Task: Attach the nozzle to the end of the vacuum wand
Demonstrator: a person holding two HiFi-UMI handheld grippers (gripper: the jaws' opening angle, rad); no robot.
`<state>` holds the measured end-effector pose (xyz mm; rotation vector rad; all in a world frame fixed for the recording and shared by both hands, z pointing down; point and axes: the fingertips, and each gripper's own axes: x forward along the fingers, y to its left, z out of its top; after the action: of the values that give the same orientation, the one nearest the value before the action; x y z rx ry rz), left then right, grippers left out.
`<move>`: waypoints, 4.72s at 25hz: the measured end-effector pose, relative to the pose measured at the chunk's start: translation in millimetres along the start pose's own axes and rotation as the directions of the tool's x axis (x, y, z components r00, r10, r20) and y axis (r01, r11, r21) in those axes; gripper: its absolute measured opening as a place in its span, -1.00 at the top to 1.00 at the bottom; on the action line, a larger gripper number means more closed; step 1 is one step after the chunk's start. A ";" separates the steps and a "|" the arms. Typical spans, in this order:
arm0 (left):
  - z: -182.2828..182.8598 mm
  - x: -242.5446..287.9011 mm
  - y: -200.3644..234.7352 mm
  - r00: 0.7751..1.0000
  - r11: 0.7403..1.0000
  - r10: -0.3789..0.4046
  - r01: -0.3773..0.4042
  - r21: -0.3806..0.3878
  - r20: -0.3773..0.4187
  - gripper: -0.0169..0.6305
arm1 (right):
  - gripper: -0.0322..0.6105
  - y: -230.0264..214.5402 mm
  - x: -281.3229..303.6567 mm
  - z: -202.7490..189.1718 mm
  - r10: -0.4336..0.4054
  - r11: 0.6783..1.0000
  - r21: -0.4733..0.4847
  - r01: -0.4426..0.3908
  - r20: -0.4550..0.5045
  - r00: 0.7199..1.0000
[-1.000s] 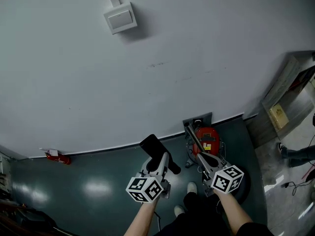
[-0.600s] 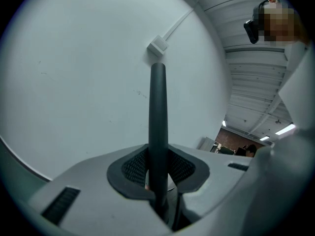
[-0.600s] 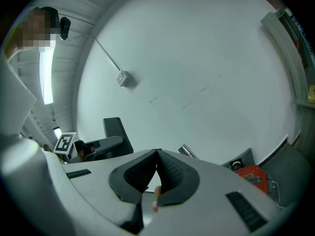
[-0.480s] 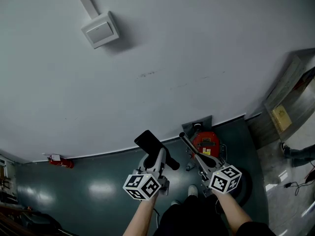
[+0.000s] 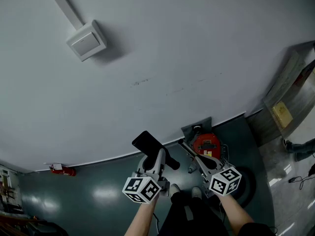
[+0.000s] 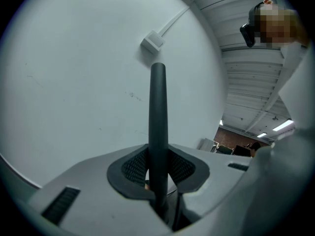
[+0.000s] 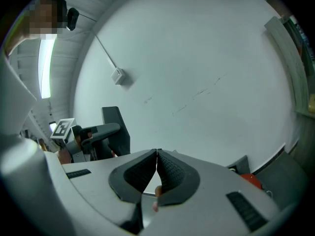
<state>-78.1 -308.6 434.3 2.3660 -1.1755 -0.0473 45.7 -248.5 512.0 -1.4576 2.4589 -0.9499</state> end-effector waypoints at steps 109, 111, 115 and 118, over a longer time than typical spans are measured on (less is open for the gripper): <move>-7.2 105.1 46.1 0.984 0.987 -0.142 0.148 -0.054 0.110 0.70 | 0.41 -69.5 129.5 -89.2 -0.210 0.763 -0.646 0.033 -0.200 0.957; -6.9 109.1 48.4 0.984 0.986 -0.141 0.150 -0.072 0.110 0.70 | 0.41 -70.3 129.6 -88.8 -0.210 0.764 -0.645 0.033 -0.200 0.957; -6.0 105.4 41.9 0.981 0.989 -0.145 0.147 -0.012 0.128 0.70 | 0.40 -70.9 130.7 -88.9 -0.216 0.760 -0.648 0.040 -0.194 0.957; -7.6 101.5 42.5 0.977 0.986 -0.164 0.167 -0.008 0.136 0.70 | 0.40 -69.8 131.4 -91.3 -0.213 0.761 -0.648 0.039 -0.193 0.958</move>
<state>-44.0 -403.8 478.4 2.4706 -1.0299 -0.2777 -8.6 -339.6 650.7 -1.7984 3.1094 -0.3063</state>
